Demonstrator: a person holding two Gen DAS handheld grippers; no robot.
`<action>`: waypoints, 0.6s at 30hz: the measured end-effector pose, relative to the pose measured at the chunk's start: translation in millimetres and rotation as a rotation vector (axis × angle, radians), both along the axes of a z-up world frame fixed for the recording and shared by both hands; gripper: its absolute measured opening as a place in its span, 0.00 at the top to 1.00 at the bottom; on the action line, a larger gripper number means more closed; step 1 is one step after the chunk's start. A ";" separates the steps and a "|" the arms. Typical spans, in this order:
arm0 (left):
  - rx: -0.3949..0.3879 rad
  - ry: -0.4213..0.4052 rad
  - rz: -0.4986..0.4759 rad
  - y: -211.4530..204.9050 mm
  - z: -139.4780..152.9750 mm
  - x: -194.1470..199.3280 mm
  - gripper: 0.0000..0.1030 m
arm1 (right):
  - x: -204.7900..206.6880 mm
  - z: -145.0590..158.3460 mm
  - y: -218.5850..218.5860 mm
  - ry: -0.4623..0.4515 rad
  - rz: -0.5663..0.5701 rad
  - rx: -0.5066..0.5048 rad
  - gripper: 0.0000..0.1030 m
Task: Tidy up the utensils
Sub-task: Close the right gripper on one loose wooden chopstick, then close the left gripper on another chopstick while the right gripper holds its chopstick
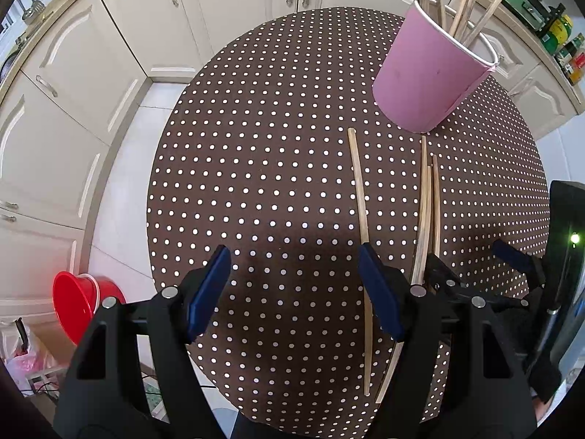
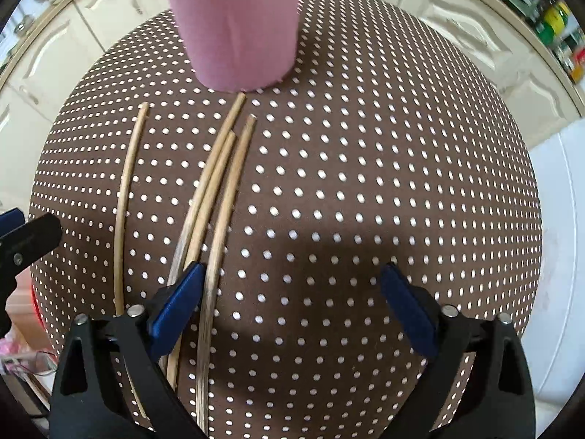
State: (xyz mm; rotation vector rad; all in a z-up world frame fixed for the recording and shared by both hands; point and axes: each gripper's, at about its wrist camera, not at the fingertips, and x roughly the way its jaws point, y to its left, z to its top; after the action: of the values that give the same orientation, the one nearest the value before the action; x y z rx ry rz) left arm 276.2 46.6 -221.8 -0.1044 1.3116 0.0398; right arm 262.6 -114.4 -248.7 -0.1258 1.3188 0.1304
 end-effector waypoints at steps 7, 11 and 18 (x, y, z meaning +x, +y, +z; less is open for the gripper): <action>-0.015 0.014 -0.012 -4.5 -6.6 15.0 0.31 | 15.7 4.9 1.5 -0.010 0.008 0.103 0.86; -0.017 0.025 -0.033 -11.0 -12.6 23.9 0.31 | 20.6 3.9 -19.2 0.012 -0.065 0.228 0.93; -0.008 0.032 -0.061 -26.8 -18.1 40.2 0.31 | 26.2 -2.5 -31.2 0.027 -0.099 0.307 0.96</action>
State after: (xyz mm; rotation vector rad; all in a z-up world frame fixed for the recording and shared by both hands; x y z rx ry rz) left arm 316.5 19.8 -239.9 -0.0705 1.3462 -0.0160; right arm 288.8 -145.7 -251.2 0.2018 1.3140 0.2491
